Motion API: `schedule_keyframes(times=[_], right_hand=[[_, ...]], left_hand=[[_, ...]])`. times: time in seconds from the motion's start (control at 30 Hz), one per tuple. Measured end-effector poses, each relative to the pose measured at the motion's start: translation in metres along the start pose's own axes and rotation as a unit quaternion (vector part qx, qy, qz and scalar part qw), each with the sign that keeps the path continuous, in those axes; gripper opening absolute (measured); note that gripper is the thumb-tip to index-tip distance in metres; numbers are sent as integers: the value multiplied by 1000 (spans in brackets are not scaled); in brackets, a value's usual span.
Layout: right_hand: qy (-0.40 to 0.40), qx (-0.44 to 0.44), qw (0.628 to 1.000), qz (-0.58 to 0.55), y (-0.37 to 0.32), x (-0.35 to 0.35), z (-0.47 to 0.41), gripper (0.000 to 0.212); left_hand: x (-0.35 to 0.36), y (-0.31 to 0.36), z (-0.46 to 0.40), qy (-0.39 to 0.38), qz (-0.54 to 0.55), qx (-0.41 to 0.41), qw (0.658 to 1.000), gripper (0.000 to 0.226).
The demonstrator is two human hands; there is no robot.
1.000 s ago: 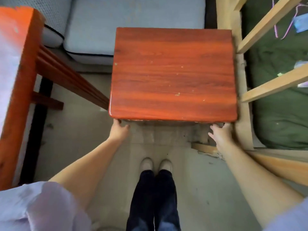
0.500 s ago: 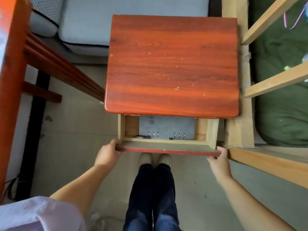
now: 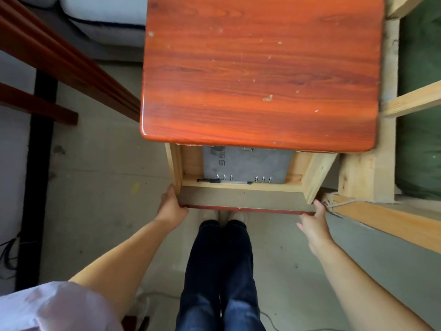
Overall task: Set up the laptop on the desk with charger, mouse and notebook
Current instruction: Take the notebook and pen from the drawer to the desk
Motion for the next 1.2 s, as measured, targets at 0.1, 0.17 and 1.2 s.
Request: schedule_keyframes(times=[0.1, 0.17, 1.2], right_hand=[[76, -53, 982, 165, -18, 5, 35, 60], [110, -132, 950, 260, -32, 15, 56, 60], [-68, -517, 742, 420, -77, 69, 62, 26]], left_hand=[[-11, 16, 29, 178, -49, 67, 981, 50], [-12, 34, 45, 225, -90, 179, 953, 33], [5, 100, 13, -26, 16, 278, 960, 23]])
Point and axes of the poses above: each hand's wrist, its own z-axis away from the middle knuckle, its own x-axis out of the palm, y = z × x, the point moved 2 cm from there along -z, towards the middle knuckle, and after that the axes turned 6 degrees about y, right-handed, at the moved point
